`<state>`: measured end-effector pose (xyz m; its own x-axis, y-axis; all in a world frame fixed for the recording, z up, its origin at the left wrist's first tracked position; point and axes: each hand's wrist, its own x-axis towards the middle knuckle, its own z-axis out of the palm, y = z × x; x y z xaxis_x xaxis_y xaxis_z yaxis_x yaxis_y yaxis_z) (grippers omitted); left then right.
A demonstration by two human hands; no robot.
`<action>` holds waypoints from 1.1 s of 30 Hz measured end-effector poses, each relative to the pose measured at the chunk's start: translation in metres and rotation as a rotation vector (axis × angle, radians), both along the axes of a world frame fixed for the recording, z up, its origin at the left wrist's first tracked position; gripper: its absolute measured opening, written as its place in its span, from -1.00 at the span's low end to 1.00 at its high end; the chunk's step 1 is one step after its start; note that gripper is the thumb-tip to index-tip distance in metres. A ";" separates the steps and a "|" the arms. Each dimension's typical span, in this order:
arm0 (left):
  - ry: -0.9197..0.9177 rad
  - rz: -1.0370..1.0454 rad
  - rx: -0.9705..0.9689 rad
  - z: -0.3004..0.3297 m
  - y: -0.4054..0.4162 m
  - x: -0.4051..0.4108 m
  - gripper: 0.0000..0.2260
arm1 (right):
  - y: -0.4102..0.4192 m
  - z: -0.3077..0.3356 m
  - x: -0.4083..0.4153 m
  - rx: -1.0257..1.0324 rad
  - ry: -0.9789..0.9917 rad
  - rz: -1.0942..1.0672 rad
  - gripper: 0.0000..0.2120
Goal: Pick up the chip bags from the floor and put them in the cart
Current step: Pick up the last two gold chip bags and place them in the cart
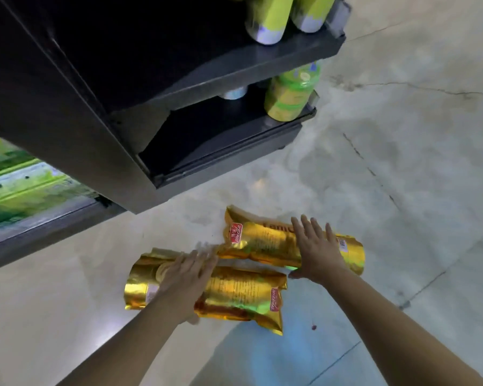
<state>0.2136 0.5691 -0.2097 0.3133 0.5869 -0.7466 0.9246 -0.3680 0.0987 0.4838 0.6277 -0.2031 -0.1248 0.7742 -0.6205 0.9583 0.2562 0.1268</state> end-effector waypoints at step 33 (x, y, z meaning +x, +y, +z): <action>-0.460 1.635 0.216 0.632 -0.098 -0.050 -0.37 | -0.099 0.640 -0.148 0.163 0.480 -0.786 -0.37</action>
